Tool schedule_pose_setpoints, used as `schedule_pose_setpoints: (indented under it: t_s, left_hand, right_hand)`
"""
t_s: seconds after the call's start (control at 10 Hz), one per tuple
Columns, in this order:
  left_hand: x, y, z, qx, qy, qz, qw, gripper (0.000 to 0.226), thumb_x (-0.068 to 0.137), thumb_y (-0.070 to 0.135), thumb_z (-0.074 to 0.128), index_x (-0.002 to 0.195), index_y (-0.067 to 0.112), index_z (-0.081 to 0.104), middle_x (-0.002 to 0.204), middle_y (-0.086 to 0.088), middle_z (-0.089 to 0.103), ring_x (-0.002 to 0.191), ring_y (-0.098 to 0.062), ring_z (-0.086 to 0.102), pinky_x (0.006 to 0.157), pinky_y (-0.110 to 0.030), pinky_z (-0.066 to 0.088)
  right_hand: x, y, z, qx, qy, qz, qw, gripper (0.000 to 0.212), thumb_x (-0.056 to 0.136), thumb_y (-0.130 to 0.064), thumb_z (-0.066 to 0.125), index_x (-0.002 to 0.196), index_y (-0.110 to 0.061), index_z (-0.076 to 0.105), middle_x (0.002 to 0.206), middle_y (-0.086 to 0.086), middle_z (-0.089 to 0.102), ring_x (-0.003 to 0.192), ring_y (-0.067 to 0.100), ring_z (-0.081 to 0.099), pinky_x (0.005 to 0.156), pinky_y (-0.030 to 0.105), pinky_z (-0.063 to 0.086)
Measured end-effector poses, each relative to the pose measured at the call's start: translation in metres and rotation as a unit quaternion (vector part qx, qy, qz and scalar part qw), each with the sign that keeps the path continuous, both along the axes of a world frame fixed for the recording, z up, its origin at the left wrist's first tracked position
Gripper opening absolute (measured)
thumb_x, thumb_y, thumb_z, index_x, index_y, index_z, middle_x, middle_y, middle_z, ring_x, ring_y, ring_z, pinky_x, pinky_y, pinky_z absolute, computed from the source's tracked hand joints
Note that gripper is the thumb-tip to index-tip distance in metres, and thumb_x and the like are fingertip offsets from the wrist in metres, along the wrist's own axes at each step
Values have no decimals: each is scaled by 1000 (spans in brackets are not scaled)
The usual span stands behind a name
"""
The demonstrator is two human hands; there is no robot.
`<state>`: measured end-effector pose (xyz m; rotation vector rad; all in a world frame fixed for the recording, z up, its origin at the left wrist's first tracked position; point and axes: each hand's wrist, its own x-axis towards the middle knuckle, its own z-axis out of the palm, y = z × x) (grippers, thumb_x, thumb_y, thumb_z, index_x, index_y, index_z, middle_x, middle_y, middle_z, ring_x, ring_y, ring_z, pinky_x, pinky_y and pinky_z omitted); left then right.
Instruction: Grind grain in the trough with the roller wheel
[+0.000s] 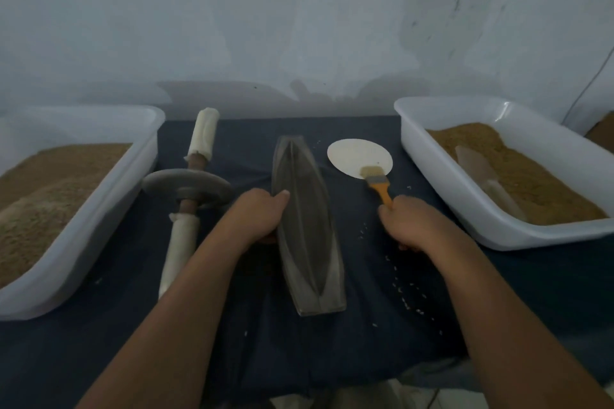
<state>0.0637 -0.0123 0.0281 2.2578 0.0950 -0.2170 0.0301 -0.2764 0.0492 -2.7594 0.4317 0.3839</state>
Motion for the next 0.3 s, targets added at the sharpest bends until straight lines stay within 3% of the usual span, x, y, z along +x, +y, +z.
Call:
schedule_pose_setpoints:
  t_s: [0.1, 0.2, 0.3]
  left_hand:
    - [-5, 2, 2, -7, -8, 5, 1000, 57, 104, 56, 53, 79, 8, 72, 81, -9, 74, 75, -24, 73, 65, -30, 53]
    - [-9, 6, -1, 31, -49, -3, 998, 65, 102, 62, 50, 75, 7, 73, 75, -9, 74, 77, -27, 73, 82, -39, 59]
    - [-9, 7, -1, 31, -61, -2, 998, 62, 101, 62, 52, 75, 10, 73, 65, -4, 74, 66, -21, 73, 80, -42, 62]
  right_hand:
    - [11, 0, 7, -98, 31, 25, 994, 48, 107, -53, 37, 91, -14, 60, 83, 8, 71, 71, 23, 73, 76, 37, 59]
    - [14, -5, 18, -161, 63, 39, 984, 57, 103, -68, 41, 85, -16, 58, 88, 7, 68, 82, 24, 70, 90, 44, 59]
    - [3, -22, 31, -64, -109, 17, 992, 51, 100, -71, 45, 89, -27, 68, 84, -1, 70, 81, 18, 67, 77, 41, 56]
